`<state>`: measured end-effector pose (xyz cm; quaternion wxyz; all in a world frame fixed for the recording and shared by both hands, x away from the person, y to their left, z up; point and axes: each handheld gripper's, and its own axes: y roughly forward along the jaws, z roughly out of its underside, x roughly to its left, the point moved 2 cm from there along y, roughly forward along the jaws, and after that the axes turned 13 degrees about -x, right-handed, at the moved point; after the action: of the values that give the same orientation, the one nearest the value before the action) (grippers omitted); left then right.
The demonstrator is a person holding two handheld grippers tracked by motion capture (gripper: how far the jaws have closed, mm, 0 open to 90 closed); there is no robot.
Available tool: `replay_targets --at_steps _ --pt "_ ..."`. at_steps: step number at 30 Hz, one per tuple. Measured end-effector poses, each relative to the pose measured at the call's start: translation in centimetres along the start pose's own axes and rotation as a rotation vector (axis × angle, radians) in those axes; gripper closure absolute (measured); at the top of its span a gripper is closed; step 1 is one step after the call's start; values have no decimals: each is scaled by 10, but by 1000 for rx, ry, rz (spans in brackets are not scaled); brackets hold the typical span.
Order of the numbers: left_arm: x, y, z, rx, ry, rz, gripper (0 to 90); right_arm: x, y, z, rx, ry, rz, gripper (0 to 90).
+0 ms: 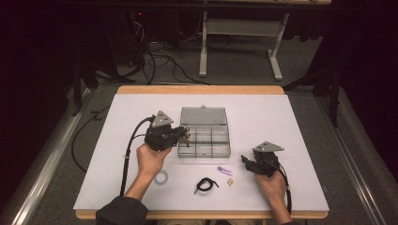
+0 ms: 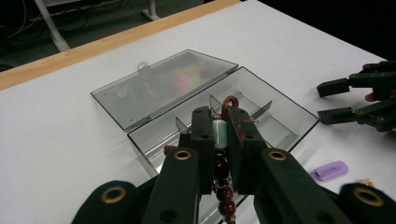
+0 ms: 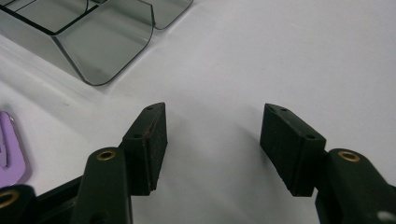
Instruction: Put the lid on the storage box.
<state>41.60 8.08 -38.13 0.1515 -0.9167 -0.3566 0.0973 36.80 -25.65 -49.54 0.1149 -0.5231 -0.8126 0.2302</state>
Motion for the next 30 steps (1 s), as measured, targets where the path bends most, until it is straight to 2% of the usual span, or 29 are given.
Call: replay_targets --at_steps 16,25,30 --pt "13 21 -2 15 -2 -60 824 0 0 0 0 2 -1 419" --pt "20 31 3 32 -13 -88 823 0 0 0 0 2 -1 419" --pt "22 37 7 49 0 -101 823 0 0 0 0 2 -2 419"
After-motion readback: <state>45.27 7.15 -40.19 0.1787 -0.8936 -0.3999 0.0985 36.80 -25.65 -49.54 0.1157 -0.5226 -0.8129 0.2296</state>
